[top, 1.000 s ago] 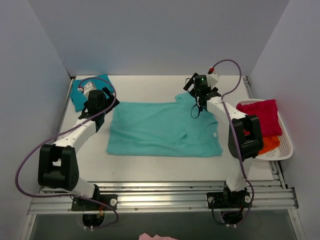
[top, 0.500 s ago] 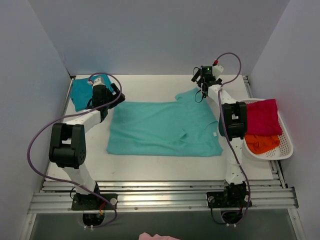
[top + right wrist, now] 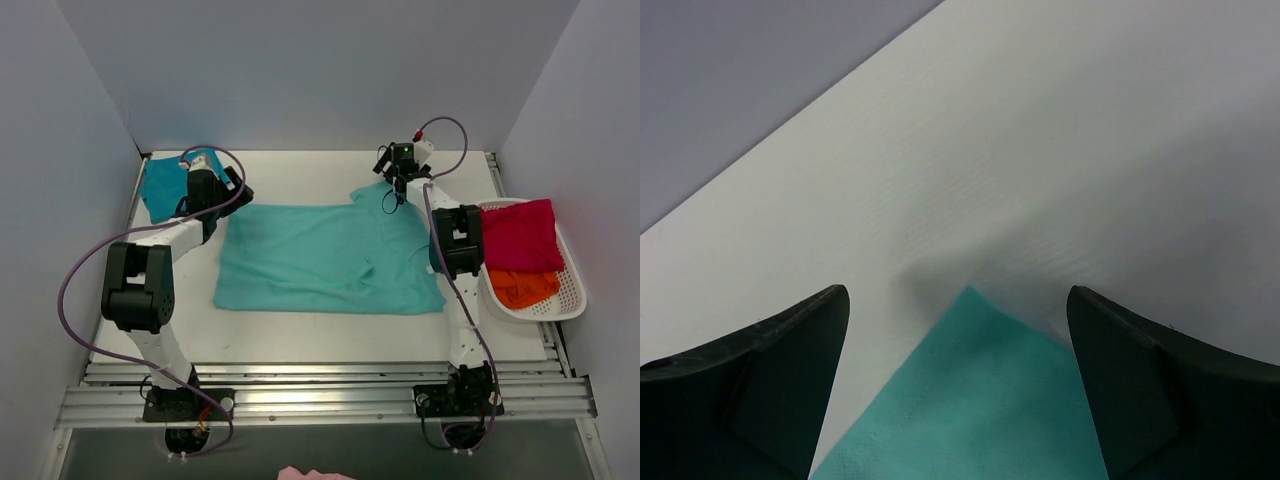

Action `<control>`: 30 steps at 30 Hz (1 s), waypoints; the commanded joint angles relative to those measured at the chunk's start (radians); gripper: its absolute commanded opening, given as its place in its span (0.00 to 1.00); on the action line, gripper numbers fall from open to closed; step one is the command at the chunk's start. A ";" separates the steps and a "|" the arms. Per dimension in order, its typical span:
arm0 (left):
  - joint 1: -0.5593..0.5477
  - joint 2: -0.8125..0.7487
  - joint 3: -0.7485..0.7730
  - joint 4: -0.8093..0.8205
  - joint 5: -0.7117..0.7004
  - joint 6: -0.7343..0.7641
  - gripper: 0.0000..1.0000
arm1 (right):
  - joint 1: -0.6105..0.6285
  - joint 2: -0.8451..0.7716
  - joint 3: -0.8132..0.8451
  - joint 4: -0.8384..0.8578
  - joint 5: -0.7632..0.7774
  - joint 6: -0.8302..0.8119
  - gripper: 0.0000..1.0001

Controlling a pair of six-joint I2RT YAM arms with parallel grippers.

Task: Fold and stack the t-shirts
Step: Grap the side of the flattened tshirt furthest away from the robot with both arms

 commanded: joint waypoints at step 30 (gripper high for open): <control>0.006 -0.017 -0.007 0.043 -0.010 0.007 1.00 | -0.015 0.027 -0.077 0.016 -0.068 0.055 0.00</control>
